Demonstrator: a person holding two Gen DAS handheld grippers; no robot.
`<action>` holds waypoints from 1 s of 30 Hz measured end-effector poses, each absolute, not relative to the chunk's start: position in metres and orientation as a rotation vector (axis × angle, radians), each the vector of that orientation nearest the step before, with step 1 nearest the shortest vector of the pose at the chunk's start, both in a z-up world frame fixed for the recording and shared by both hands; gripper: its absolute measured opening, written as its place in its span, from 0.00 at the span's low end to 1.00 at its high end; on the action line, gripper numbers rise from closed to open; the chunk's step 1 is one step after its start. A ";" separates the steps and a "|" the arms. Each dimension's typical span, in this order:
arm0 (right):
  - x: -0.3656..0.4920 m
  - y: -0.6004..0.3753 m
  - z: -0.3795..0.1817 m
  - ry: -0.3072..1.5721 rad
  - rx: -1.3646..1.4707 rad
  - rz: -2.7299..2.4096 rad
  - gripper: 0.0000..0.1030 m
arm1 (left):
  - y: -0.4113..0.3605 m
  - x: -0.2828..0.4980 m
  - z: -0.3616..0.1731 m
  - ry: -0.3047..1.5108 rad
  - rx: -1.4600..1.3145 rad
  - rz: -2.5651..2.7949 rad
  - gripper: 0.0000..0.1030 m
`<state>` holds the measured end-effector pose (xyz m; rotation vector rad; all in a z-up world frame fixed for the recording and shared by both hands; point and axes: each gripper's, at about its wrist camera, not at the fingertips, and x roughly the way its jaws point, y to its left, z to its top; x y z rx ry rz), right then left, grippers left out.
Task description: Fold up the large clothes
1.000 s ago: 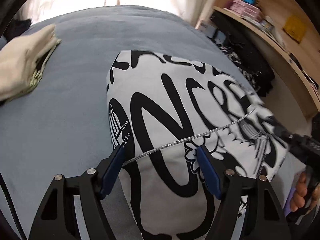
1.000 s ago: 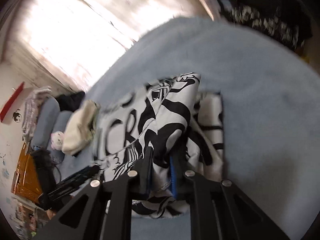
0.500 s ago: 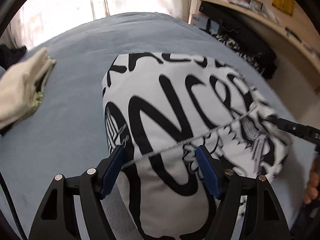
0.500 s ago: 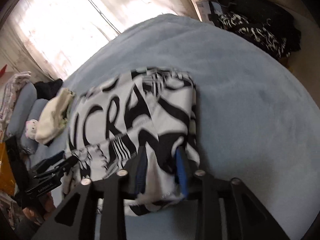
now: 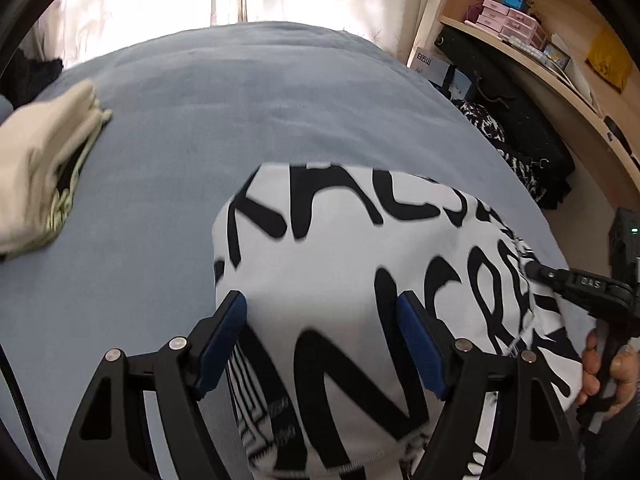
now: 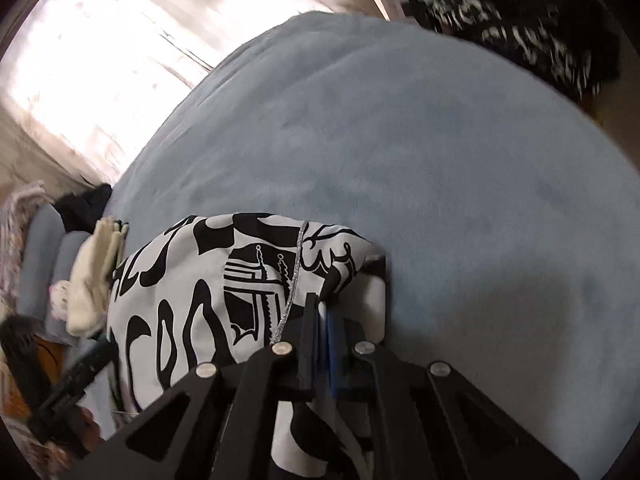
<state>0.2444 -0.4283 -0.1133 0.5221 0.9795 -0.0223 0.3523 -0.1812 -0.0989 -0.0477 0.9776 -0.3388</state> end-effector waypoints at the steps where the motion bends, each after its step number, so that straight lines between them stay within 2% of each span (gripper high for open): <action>1: 0.246 -0.425 -0.115 0.978 0.492 -0.034 0.03 | -0.183 0.355 -0.102 0.975 -0.040 -0.326 0.74; 4: 0.254 -0.416 -0.136 1.058 0.394 -0.108 0.09 | -0.190 0.361 -0.113 0.966 -0.013 -0.294 0.78; 6: 0.255 -0.416 -0.139 1.076 0.406 -0.108 0.10 | -0.194 0.363 -0.113 0.961 0.005 -0.280 0.79; 8: 0.251 -0.419 -0.128 1.071 0.422 -0.137 0.17 | -0.192 0.361 -0.108 0.956 -0.004 -0.276 0.78; 16: 0.210 -0.379 -0.066 0.896 0.305 -0.148 0.18 | -0.176 0.317 -0.073 0.894 -0.041 -0.286 0.75; 19: 0.203 -0.342 -0.052 0.848 0.259 -0.050 0.18 | -0.177 0.291 -0.063 0.872 -0.034 -0.304 0.66; 21: 0.205 -0.322 -0.048 0.840 0.235 0.006 0.18 | -0.180 0.281 -0.063 0.883 -0.034 -0.324 0.54; 23: 0.213 -0.304 -0.050 0.845 0.227 0.050 0.18 | -0.181 0.273 -0.065 0.906 -0.053 -0.352 0.48; 27: 0.227 -0.279 -0.069 0.892 0.217 0.097 0.18 | -0.185 0.261 -0.084 0.969 -0.077 -0.372 0.41; 30: 0.236 -0.280 -0.096 0.968 0.184 0.048 0.17 | -0.187 0.256 -0.096 0.958 -0.012 -0.338 0.41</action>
